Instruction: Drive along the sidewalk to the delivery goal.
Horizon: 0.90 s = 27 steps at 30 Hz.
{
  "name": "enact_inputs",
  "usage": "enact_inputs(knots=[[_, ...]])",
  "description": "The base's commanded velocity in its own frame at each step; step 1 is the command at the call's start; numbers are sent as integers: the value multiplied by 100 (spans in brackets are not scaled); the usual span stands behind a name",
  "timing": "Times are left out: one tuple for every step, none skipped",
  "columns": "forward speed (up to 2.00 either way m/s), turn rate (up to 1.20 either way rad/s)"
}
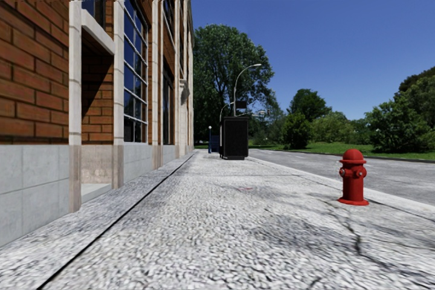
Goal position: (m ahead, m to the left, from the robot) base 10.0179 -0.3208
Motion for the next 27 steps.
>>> enact_inputs(knots=[[200,0],[200,0],[200,0],[200,0],[200,0],[200,0],[200,0],[200,0],[200,0],[200,0],[200,0],[200,0],[200,0],[200,0],[200,0],[200,0],[200,0],[200,0],[200,0],[200,-3],[200,-3],[200,-9],[200,-10],[200,-10],[200,-11],[200,-11],[200,-16]])
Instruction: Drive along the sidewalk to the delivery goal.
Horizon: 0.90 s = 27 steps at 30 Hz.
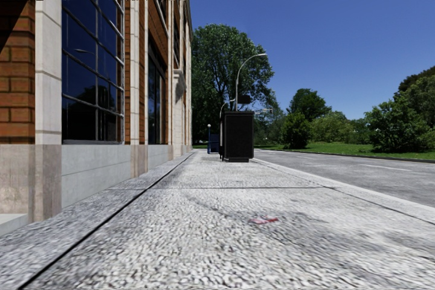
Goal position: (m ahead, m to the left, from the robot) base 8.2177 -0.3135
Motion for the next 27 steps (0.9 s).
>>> enact_inputs(knots=[[200,-17],[200,-17],[200,-18],[200,-18],[200,-18],[200,-18],[200,-18],[200,-18],[200,-10],[200,-10],[200,0],[200,0],[200,0],[200,0],[200,0],[200,0],[200,0],[200,0],[200,0],[200,0],[200,0],[200,0],[200,0],[200,0],[200,0],[200,0],[200,0]])
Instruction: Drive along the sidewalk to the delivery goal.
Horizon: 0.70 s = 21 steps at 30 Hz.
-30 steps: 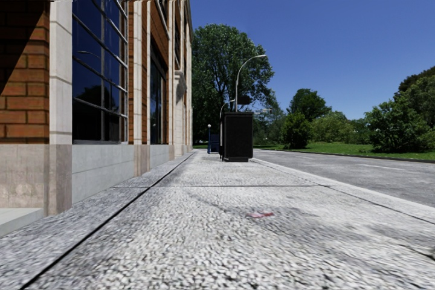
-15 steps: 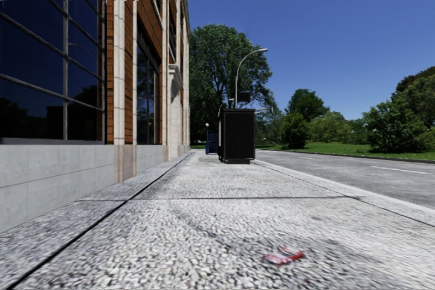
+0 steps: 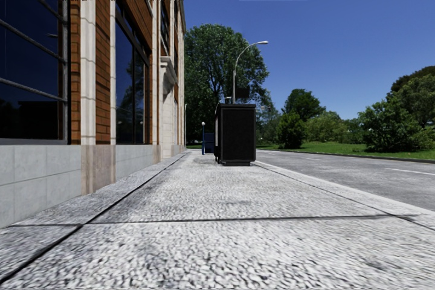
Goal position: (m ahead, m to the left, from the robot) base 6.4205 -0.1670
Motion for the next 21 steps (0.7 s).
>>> enact_inputs(knots=[[200,0],[200,0],[200,0],[200,0],[200,0],[200,0],[200,0],[200,0],[200,0],[200,0],[200,0],[200,0],[200,0],[200,0],[200,0],[200,0],[200,0],[200,-3],[200,-4],[200,-4],[200,-4]])
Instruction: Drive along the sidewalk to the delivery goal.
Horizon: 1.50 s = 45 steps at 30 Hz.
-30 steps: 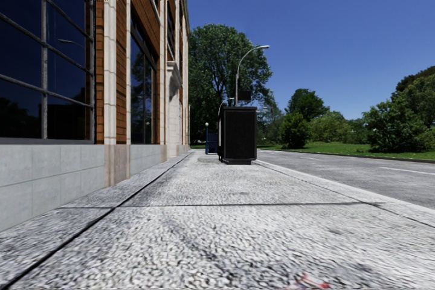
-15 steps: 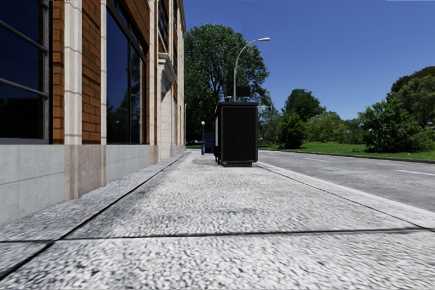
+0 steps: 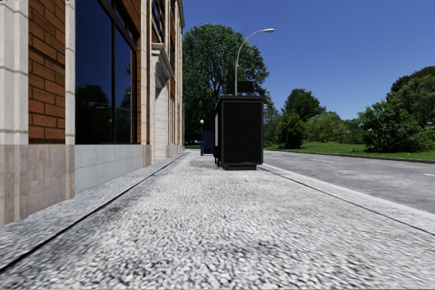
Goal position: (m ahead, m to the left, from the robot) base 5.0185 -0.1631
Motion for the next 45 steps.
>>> enact_inputs(knots=[[200,-6],[200,-9],[200,-9],[200,-10],[200,-11],[200,-11],[200,-11],[200,-11],[200,-11],[200,-11],[200,-11],[200,-11],[200,-11],[200,-11],[200,-11],[200,-11],[200,-11],[200,-11],[200,-11],[200,-11],[200,-13],[200,-18],[200,-19],[200,-19],[200,-19],[200,-8],[200,0],[200,0],[200,0],[200,0],[200,0],[200,0],[200,0],[200,0],[200,0],[200,0],[200,0],[200,0],[200,0],[200,0],[200,0],[200,0],[200,0],[200,0],[200,0]])
